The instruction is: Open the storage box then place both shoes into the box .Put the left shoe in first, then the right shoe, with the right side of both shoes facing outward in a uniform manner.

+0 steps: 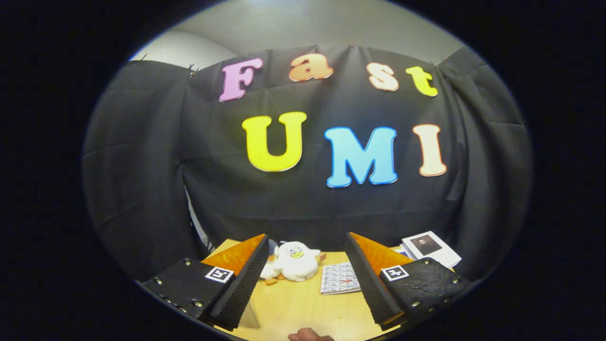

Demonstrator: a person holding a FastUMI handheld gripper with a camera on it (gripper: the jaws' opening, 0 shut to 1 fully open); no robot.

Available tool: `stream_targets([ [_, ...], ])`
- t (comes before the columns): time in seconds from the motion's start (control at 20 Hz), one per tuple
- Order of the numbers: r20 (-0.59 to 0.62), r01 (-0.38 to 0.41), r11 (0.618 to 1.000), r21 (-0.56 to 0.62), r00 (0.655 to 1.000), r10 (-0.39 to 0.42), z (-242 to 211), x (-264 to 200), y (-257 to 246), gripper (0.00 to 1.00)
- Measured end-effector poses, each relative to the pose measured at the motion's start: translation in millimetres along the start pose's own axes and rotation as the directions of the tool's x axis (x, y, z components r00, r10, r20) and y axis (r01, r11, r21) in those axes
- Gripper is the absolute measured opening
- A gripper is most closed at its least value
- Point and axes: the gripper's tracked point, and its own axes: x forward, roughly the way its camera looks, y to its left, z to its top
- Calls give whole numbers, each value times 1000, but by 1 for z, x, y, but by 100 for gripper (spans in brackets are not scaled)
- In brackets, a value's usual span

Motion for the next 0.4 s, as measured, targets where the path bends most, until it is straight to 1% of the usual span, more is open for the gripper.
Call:
stream_targets([
  [0.15,93,63,998,5,994,-63,16,-19,-23,98],
  [0.3,97,87,996,-2,991,-87,15,-24,-30,98],
  [0.4,91,106,994,31,990,-108,7,-29,-39,98],
])
